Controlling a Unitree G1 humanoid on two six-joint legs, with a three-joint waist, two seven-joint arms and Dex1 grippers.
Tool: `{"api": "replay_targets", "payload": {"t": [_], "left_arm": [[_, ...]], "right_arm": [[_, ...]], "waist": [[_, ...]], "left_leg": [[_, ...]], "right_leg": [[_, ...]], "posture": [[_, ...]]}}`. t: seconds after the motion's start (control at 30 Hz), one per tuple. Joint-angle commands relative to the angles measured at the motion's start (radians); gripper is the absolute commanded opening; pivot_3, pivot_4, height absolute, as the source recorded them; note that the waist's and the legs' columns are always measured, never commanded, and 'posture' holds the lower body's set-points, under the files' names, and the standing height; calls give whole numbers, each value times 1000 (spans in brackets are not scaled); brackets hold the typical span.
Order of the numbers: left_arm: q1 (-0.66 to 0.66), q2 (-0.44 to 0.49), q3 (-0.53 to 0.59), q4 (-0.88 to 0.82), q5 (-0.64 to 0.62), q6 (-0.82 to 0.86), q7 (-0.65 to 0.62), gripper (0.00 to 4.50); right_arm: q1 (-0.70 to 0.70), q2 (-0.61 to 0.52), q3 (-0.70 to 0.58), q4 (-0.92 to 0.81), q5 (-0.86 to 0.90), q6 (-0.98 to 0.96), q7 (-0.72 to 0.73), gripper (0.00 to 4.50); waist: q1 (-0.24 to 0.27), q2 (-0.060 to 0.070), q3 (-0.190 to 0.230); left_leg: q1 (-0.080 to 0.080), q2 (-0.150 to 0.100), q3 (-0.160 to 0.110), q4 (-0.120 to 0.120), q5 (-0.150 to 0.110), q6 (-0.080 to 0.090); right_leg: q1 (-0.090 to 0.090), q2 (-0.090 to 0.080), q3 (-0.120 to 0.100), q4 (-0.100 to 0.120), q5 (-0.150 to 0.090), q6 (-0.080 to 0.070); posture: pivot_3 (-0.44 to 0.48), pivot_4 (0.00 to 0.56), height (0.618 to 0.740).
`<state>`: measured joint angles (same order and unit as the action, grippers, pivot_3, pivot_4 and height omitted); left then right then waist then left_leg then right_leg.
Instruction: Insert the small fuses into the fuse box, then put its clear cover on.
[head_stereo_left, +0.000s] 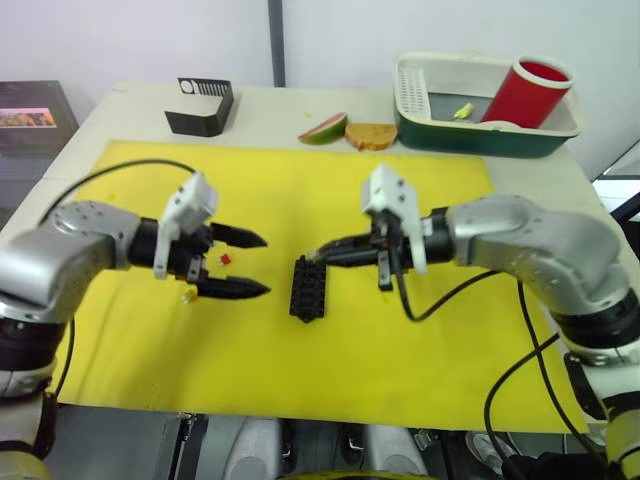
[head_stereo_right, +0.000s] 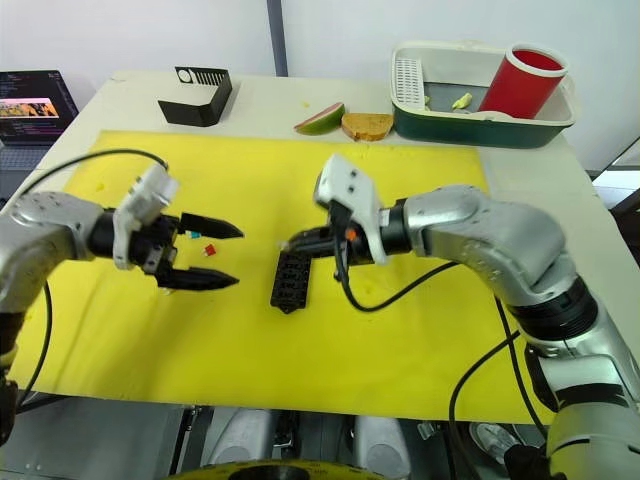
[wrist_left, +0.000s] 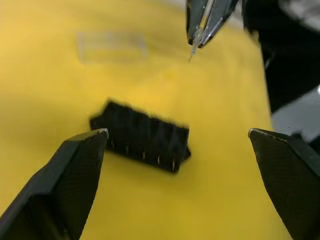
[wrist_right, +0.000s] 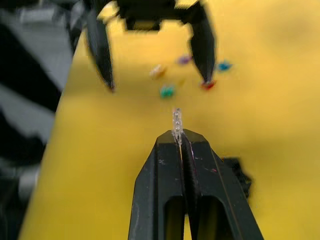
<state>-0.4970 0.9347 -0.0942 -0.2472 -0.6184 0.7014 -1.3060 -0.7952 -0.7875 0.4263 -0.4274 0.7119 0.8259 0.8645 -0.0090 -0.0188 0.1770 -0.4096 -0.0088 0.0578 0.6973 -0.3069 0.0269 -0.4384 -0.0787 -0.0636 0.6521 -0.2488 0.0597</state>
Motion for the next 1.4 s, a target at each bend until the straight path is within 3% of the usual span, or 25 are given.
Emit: {"api": "replay_targets", "payload": {"t": [0.03, 0.47, 1.4], "left_arm": [[50, -5, -32, -52, 67, -109, -17, 4460], [103, -20, -70, -8, 186, -247, -26, 4460], [68, -71, -103, 27, 244, -257, -38, 4460]], "right_arm": [[-1, 9, 43, 1, -124, -85, 71, 0], [34, 82, 62, -29, -236, -22, 99, 0], [103, 130, 68, -15, -373, -4, 104, 0]], "waist": [[-2, 0, 0], [-1, 0, 0], [-2, 0, 0]], "left_leg": [[0, 0, 0, 0, 0, 0], [0, 0, -1, 0, 0, 0], [0, 0, -1, 0, 0, 0]], "right_leg": [[0, 0, 0, 0, 0, 0], [1, -1, -1, -1, 0, 0], [1, 0, -2, -1, 0, 0]], "posture": [[0, 150, 740], [0, 150, 740], [0, 150, 740]]}}
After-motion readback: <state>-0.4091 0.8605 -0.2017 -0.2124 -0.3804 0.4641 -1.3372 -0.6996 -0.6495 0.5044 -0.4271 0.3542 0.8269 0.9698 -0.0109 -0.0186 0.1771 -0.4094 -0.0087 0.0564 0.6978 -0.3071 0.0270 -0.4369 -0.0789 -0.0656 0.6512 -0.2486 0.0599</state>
